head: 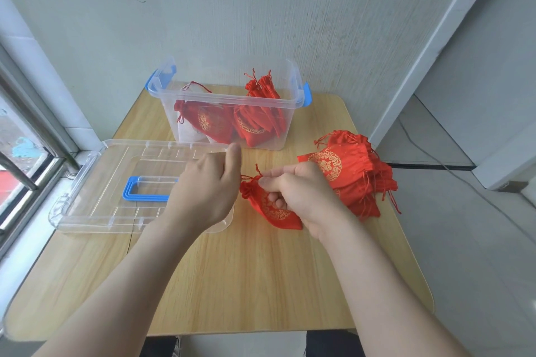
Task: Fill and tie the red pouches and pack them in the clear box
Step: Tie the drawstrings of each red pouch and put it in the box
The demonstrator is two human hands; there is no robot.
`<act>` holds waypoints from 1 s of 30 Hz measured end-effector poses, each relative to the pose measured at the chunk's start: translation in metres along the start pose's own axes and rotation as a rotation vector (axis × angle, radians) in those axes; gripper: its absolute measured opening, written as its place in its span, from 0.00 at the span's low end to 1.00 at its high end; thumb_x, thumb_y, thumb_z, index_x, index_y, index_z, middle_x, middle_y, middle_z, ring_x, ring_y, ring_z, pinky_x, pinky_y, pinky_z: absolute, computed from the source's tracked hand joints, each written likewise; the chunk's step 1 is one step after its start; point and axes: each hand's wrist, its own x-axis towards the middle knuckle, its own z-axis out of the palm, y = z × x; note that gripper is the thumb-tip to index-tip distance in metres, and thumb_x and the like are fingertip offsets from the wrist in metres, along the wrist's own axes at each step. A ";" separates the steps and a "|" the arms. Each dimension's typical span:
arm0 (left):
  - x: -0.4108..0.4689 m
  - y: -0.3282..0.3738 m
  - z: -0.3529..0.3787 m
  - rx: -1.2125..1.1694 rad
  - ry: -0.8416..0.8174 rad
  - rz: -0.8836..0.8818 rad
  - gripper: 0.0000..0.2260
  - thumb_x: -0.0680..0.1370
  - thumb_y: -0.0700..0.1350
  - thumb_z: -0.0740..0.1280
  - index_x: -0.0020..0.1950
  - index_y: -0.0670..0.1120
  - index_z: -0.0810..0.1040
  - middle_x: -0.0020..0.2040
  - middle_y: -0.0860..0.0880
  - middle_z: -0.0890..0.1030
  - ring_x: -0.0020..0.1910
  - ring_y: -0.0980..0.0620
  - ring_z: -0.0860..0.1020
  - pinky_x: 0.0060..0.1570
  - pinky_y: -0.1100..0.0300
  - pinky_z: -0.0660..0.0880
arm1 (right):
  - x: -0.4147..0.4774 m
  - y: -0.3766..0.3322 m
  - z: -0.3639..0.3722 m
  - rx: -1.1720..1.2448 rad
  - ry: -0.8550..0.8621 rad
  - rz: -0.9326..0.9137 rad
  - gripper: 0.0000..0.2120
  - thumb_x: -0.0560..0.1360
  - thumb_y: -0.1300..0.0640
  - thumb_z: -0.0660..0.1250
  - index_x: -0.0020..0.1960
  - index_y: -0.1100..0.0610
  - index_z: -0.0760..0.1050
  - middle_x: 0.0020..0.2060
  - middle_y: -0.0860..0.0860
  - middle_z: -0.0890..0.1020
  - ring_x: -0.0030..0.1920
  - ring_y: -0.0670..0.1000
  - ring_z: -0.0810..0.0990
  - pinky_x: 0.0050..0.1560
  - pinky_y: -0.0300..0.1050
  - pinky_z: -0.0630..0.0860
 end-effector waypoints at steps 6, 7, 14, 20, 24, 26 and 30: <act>-0.004 -0.002 0.008 0.050 -0.052 0.146 0.26 0.84 0.68 0.49 0.40 0.50 0.69 0.33 0.54 0.79 0.34 0.54 0.78 0.40 0.49 0.76 | -0.002 0.001 0.002 0.001 -0.058 -0.013 0.03 0.76 0.60 0.75 0.48 0.56 0.88 0.34 0.50 0.84 0.37 0.47 0.80 0.42 0.43 0.76; -0.004 -0.003 0.010 0.046 -0.034 0.158 0.23 0.86 0.64 0.50 0.40 0.49 0.68 0.32 0.53 0.79 0.32 0.53 0.77 0.38 0.48 0.75 | -0.002 0.002 0.002 0.008 -0.066 -0.015 0.02 0.76 0.60 0.75 0.48 0.56 0.87 0.34 0.50 0.84 0.37 0.47 0.80 0.43 0.43 0.76; 0.001 -0.003 0.005 0.187 -0.009 0.149 0.20 0.86 0.56 0.56 0.37 0.49 0.69 0.29 0.52 0.74 0.30 0.47 0.75 0.34 0.48 0.74 | -0.004 0.002 -0.003 -0.144 -0.085 -0.148 0.06 0.78 0.62 0.76 0.49 0.51 0.88 0.36 0.47 0.87 0.36 0.43 0.83 0.43 0.37 0.79; 0.006 -0.014 0.003 0.237 0.000 0.139 0.20 0.86 0.54 0.59 0.38 0.46 0.70 0.28 0.49 0.73 0.28 0.46 0.73 0.32 0.48 0.72 | -0.002 0.009 -0.007 -0.541 0.058 -0.328 0.05 0.77 0.58 0.75 0.48 0.50 0.88 0.38 0.44 0.87 0.40 0.39 0.84 0.44 0.32 0.80; 0.006 -0.016 0.005 0.258 -0.041 0.093 0.19 0.86 0.56 0.60 0.43 0.44 0.77 0.31 0.48 0.78 0.31 0.46 0.77 0.35 0.48 0.76 | -0.003 0.011 -0.006 -0.557 0.077 -0.344 0.05 0.76 0.57 0.73 0.46 0.50 0.87 0.37 0.42 0.86 0.40 0.38 0.84 0.41 0.30 0.79; 0.006 -0.017 0.005 0.262 -0.056 0.068 0.17 0.86 0.57 0.61 0.47 0.45 0.77 0.33 0.49 0.79 0.33 0.47 0.78 0.37 0.47 0.78 | -0.003 0.010 -0.005 -0.557 0.084 -0.346 0.05 0.76 0.56 0.73 0.46 0.50 0.87 0.37 0.42 0.86 0.39 0.38 0.84 0.42 0.31 0.80; 0.005 -0.019 0.004 0.238 -0.092 0.041 0.10 0.87 0.56 0.60 0.55 0.51 0.74 0.40 0.51 0.79 0.39 0.45 0.79 0.42 0.45 0.78 | -0.003 0.009 -0.001 -0.567 0.095 -0.336 0.05 0.76 0.55 0.73 0.43 0.50 0.87 0.35 0.42 0.86 0.38 0.39 0.84 0.39 0.31 0.79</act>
